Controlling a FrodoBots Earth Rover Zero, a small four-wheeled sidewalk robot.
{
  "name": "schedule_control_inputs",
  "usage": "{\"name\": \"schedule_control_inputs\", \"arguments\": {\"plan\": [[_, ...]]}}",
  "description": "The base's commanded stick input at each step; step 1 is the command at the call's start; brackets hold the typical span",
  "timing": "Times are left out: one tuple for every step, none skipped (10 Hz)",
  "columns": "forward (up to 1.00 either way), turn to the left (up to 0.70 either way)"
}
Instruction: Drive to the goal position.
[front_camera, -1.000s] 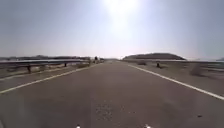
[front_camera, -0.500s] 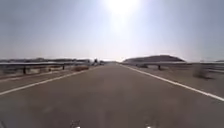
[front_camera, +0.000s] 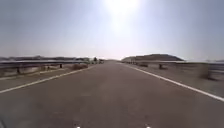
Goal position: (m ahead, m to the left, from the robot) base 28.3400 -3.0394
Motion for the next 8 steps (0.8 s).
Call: {"name": "schedule_control_inputs", "arguments": {"plan": [[0.70,0.00],[0.70,0.00],[0.70,0.00],[0.70,0.00],[0.70,0.00],[0.70,0.00],[0.70,0.00],[0.70,0.00]]}}
